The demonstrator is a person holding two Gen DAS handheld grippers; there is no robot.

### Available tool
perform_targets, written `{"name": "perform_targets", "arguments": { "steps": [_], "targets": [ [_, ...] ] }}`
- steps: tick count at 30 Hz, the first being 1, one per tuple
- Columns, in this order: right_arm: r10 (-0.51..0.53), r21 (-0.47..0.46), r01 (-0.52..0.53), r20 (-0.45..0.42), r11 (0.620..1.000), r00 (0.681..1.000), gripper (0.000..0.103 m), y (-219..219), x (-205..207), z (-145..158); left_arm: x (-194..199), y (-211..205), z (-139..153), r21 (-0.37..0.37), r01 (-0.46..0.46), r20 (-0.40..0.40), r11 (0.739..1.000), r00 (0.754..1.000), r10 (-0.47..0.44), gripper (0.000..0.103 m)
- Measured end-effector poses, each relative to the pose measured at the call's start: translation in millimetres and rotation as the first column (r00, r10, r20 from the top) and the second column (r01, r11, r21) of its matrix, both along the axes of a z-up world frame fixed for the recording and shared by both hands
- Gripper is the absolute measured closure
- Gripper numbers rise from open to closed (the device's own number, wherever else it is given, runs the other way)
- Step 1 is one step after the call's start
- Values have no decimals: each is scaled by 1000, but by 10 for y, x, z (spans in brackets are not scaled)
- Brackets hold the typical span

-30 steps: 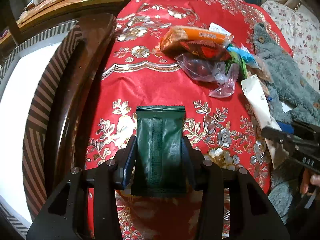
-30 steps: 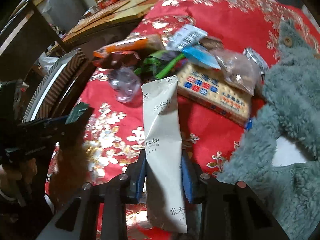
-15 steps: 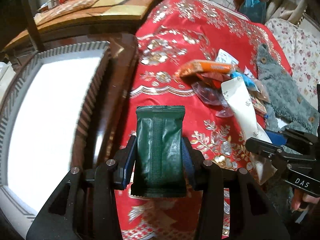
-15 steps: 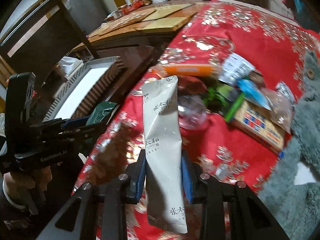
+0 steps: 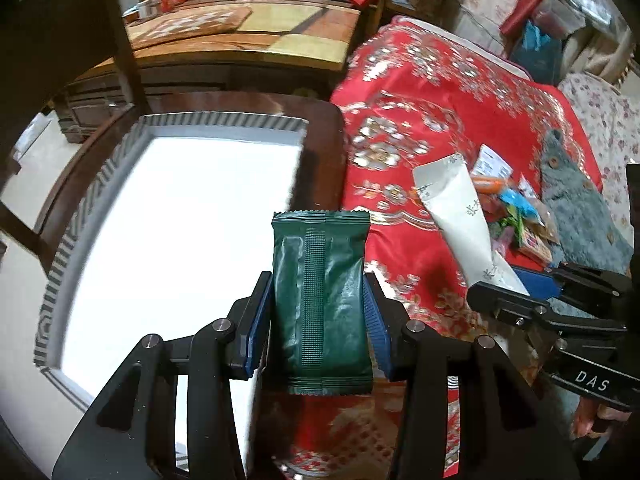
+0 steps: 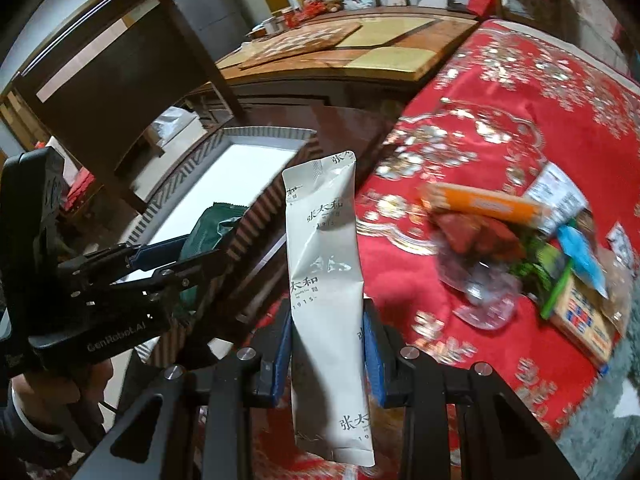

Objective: Organize snacks
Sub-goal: 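Carry both packs to the white tray and release them inside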

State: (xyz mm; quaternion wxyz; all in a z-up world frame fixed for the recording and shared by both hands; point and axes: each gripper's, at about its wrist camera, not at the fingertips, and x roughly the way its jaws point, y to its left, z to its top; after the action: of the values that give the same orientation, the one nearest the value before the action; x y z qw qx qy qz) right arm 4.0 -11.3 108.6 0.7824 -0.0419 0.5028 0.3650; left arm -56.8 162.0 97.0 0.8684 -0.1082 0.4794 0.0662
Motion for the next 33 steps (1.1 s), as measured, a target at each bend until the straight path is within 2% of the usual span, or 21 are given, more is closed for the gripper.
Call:
{"name": "perform_targets", "arguments": {
  "steps": [8,17,23,33],
  "targets": [
    [49,32,-48,-26,998,998,72,500,39,57,-42,376,34,25,-64,-2,998,998,64,60],
    [97,60,-92,-90,994,991,72,1199,176,21,-65,1005,-82,35,-167,-42,985,985,169,60],
    [101,88,-87,-173,992,980,72,1644,331,-148,-99,1309,-239,35,-222,-80,974,971,224,60],
    [89,44,-80,-260,996,961,72,2097,451,-515,-99,1482,-440,43,-252,-119,967,960,255,60]
  ]
}}
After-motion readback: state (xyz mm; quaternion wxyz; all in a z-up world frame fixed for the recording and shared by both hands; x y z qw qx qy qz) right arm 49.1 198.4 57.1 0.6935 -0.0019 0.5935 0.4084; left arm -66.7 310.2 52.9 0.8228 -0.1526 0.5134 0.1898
